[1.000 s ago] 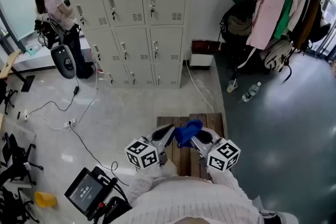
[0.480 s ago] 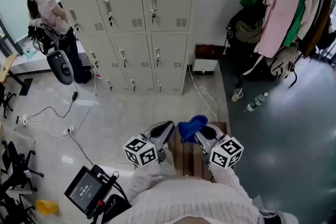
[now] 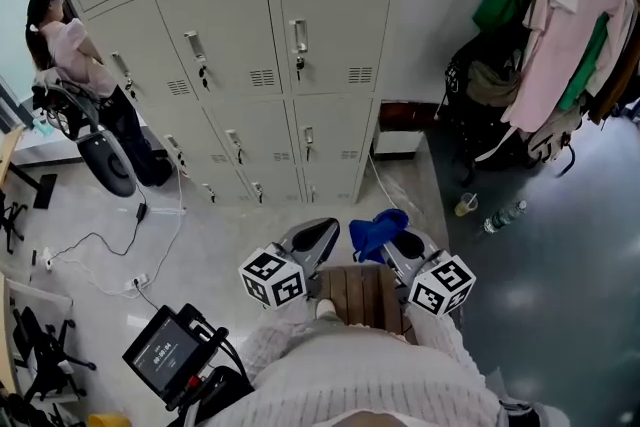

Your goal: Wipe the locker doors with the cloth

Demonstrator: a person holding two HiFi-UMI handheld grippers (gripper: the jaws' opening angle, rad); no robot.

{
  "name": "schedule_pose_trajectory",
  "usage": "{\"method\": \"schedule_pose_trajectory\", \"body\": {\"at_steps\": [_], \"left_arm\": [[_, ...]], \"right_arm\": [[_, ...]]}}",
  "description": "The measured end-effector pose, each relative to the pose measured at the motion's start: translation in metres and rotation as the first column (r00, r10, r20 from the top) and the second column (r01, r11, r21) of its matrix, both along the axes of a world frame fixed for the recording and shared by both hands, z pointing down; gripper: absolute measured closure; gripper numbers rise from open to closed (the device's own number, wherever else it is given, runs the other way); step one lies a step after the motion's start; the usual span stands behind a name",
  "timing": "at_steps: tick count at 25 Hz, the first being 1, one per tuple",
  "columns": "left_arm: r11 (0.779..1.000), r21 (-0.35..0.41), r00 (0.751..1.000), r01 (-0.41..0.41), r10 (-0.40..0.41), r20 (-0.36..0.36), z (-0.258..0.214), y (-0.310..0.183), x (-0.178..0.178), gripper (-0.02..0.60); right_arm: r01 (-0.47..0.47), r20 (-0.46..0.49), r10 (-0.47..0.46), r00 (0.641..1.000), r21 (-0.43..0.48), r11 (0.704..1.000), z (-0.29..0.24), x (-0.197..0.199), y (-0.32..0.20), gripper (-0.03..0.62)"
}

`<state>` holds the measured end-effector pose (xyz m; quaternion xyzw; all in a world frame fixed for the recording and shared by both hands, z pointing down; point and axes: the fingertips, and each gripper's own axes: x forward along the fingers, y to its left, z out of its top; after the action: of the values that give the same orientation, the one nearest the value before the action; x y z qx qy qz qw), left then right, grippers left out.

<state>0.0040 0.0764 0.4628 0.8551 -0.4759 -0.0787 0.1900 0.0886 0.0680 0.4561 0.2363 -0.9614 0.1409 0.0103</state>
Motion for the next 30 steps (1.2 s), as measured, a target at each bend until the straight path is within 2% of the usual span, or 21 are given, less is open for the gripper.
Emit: {"method": "schedule_pose_trajectory", "body": {"at_steps": [5,13,18,24,30], "left_arm": [[1.000,-0.019,1.000,-0.008,0.008,-0.013,0.009,-0.029,-0.023,0.575],[0.998,-0.064,1.000,-0.020,0.019,-0.017,0.020,-0.065,-0.037,0.575],[0.999,-0.033,1.000,0.003,-0.003,-0.006,0.004,-0.102,-0.052,0.575],[0.998,0.026,0.998,0.056,-0.056,0.012,-0.020,-0.159,-0.077,0.575],[0.993,0.042,0.993,0.107,-0.108,0.035,-0.024,-0.200,-0.088,0.575]], "right_arm": [[0.002,-0.018,-0.003,1.000,-0.015,1.000,0.008,-0.027,-0.028,0.539],[0.002,-0.017,-0.003,1.000,-0.055,0.998,0.013,-0.047,-0.066,0.539],[0.035,-0.007,-0.035,0.999,-0.035,0.999,0.004,-0.067,-0.106,0.539],[0.083,0.016,-0.083,0.996,0.031,0.996,-0.021,-0.091,-0.165,0.539],[0.133,0.017,-0.134,0.991,0.054,0.990,-0.027,-0.103,-0.206,0.539]]}}
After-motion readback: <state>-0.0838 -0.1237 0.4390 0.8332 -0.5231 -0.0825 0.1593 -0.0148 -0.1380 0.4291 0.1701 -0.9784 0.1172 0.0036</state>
